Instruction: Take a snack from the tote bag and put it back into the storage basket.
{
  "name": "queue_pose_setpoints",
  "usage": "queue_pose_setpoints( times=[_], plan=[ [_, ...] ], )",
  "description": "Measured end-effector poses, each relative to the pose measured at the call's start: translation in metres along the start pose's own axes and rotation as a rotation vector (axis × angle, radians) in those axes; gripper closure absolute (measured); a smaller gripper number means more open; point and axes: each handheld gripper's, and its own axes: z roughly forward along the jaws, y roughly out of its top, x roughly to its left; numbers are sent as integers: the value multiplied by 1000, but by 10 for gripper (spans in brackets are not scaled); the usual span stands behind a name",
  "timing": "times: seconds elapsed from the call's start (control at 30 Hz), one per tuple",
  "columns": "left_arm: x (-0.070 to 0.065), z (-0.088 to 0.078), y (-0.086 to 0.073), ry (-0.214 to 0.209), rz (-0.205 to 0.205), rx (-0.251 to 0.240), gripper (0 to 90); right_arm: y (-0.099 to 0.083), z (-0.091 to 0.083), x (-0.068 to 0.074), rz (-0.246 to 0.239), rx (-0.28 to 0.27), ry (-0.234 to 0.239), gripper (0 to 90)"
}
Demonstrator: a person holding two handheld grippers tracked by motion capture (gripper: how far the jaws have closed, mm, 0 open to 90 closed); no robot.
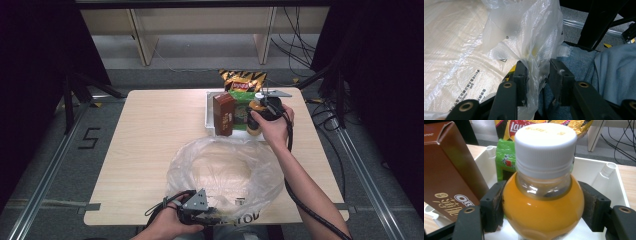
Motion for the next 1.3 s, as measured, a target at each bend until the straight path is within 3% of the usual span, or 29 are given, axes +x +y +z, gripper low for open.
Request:
queue_pose_setpoints(
  times=[0.1, 0.13, 0.23, 0.27, 0.3, 0.47, 0.53, 0.67, 0.73, 0.8, 0.83, 0.93, 1.0, 1.07, 1.13, 1.3],
  plan=[
    [-1, 1, 0, -1, -2, -5, 674, -2, 2, 1, 13, -1, -3, 309],
    [-1, 1, 0, -1, -2, -5, 673, -2, 3, -2, -17, -7, 1, 309],
    [-1, 1, 0, -2, 2, -2, 673, -4, 5, -1, -2, 9, -5, 309],
    [-1, 1, 0, -2, 2, -1, 673, -6, 5, 1, 23, 12, -6, 309],
    [-1, 1, 0, -2, 1, -1, 673, -6, 6, -1, -1, 12, -14, 309],
    [-1, 1, 0, -3, 2, -1, 672, -10, 10, -1, 17, 20, -11, 309],
    [-1, 1, 0, -3, 2, -1, 672, -10, 11, -4, -4, 21, -7, 309],
    [-1, 1, 0, -3, 3, 0, 672, -12, 11, -7, 15, 36, 5, 309],
    [-1, 1, 0, -4, 4, 0, 671, -13, 12, -10, -1, 31, 15, 308],
    [-1, 1, 0, -4, 3, 1, 668, -14, 12, -10, 27, 47, 22, 308],
    [-1, 1, 0, -5, 1, 1, 666, -14, 13, -13, -4, 46, 24, 308],
    [-1, 1, 0, -6, 2, 3, 665, -17, 14, -14, 3, 51, 31, 308],
    [-1, 1, 0, -7, 3, 3, 664, -18, 16, -17, -27, 54, 44, 308],
    [-1, 2, -1, -6, 3, 2, 662, -20, 17, -18, -28, 47, 40, 307],
    [-1, 1, 0, -2, 9, 11, 660, -19, 15, -16, 4, 68, 42, 307],
    [-1, 1, 0, 0, 3, -4, 632, -20, 15, -16, -19, 62, 33, 300]
  ],
)
